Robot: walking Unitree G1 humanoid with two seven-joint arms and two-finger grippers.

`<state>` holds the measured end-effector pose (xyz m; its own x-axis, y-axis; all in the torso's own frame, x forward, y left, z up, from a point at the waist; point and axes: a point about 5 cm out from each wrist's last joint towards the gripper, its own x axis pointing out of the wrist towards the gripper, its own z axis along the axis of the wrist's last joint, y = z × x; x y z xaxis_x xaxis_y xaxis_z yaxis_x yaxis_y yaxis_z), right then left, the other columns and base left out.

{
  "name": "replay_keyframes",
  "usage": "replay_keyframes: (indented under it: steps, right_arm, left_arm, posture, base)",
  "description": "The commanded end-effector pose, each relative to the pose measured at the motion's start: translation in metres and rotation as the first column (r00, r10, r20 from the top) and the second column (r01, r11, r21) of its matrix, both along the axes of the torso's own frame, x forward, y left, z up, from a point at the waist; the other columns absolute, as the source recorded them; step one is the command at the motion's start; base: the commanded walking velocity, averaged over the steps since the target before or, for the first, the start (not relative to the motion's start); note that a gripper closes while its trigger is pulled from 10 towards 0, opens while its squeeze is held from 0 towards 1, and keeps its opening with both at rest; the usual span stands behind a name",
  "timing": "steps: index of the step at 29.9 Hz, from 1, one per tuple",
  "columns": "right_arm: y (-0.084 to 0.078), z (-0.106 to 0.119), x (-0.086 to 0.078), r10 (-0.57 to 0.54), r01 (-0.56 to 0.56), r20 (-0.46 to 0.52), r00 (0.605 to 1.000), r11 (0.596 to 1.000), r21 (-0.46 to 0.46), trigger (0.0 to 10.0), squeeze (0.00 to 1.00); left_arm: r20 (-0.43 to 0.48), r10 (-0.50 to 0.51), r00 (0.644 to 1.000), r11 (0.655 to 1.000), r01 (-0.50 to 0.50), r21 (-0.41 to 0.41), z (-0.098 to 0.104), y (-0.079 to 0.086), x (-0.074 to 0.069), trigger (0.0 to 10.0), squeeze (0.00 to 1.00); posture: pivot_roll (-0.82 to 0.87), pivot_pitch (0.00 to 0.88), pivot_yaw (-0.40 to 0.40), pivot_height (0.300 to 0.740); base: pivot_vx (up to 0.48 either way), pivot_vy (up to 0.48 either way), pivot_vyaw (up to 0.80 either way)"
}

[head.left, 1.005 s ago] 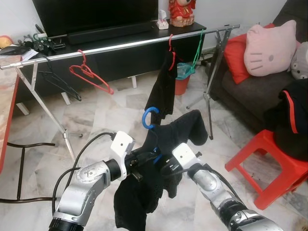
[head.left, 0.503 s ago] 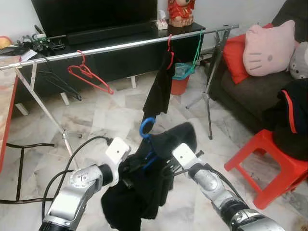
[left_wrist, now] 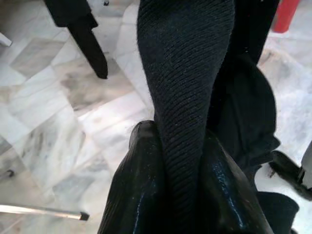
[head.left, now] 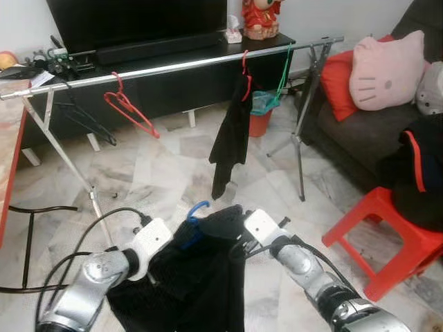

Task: Hang hanger

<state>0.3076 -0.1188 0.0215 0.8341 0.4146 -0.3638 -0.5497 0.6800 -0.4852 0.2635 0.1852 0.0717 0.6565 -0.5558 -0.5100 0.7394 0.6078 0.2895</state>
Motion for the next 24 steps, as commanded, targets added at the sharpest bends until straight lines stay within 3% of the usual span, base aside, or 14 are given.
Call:
replay_keyframes:
  steps: [1,7,9,14,15,17,18,20,24]
  right_arm:
    - [-0.002,-0.001,0.001,0.014,-0.015,-0.013,1.000,0.999,-0.052,0.0,0.00]
    - [-0.005,-0.007,-0.003,0.032,-0.036,-0.039,0.999,0.994,-0.107,0.0,0.00]
    - [-0.006,-0.009,-0.004,0.032,-0.039,-0.052,0.998,0.992,-0.122,0.0,0.00]
    - [-0.006,-0.009,-0.004,0.032,-0.038,-0.054,0.998,0.991,-0.127,0.0,0.00]
    - [-0.007,-0.009,-0.004,0.031,-0.038,-0.053,0.998,0.991,-0.129,0.0,0.00]
    - [-0.008,-0.009,-0.003,0.030,-0.037,-0.053,0.998,0.989,-0.140,0.0,0.00]
    - [-0.008,-0.008,-0.002,0.028,-0.035,-0.053,0.998,0.989,-0.146,0.0,0.00]
    - [-0.008,-0.008,-0.002,0.027,-0.035,-0.053,0.998,0.989,-0.146,0.0,0.00]
    - [-0.007,-0.008,-0.002,0.043,-0.053,-0.068,0.997,0.987,-0.149,0.0,0.00]
  left_arm:
    - [0.040,-0.026,0.999,1.000,0.027,-0.012,0.013,0.012,0.003,10.0,0.00]
    - [0.021,-0.200,0.980,0.979,0.199,0.041,0.020,0.016,-0.010,10.0,0.00]
    - [0.038,-0.295,0.955,0.954,0.292,0.064,0.026,0.015,-0.014,10.0,0.00]
    - [0.021,-0.365,0.931,0.927,0.362,0.098,0.028,0.016,-0.018,10.0,0.00]
    - [-0.006,-0.403,0.915,0.906,0.400,0.137,0.027,0.017,-0.021,10.0,0.00]
    - [-0.071,-0.493,0.867,0.833,0.494,0.251,0.022,0.021,-0.029,10.0,0.00]
    - [-0.076,-0.517,0.853,0.819,0.518,0.247,0.022,0.021,-0.032,10.0,0.00]
    - [-0.069,-0.516,0.854,0.824,0.517,0.234,0.023,0.020,-0.032,10.0,0.00]
    - [-0.090,-0.557,0.825,0.771,0.555,0.314,0.022,0.026,-0.031,10.0,0.00]
  posture:
    - [0.10,0.000,-0.010,0.740]
    - [0.11,0.000,-0.015,0.740]
    - [0.11,0.000,-0.018,0.740]
    - [0.11,0.000,-0.024,0.740]
    - [0.11,0.000,-0.026,0.740]
    - [0.11,0.000,-0.026,0.740]
    - [0.11,0.000,-0.026,0.740]
    - [0.11,0.000,-0.026,0.740]
    - [0.11,0.000,-0.031,0.740]
  base:
    - [0.000,0.000,0.00]
    - [0.000,0.000,0.00]
    - [0.000,0.000,0.00]
    - [0.000,0.000,0.00]
    - [0.000,0.000,0.00]
    - [0.000,0.000,0.00]
    - [0.000,0.000,0.00]
    - [0.000,0.000,0.00]
    - [0.000,0.000,0.00]
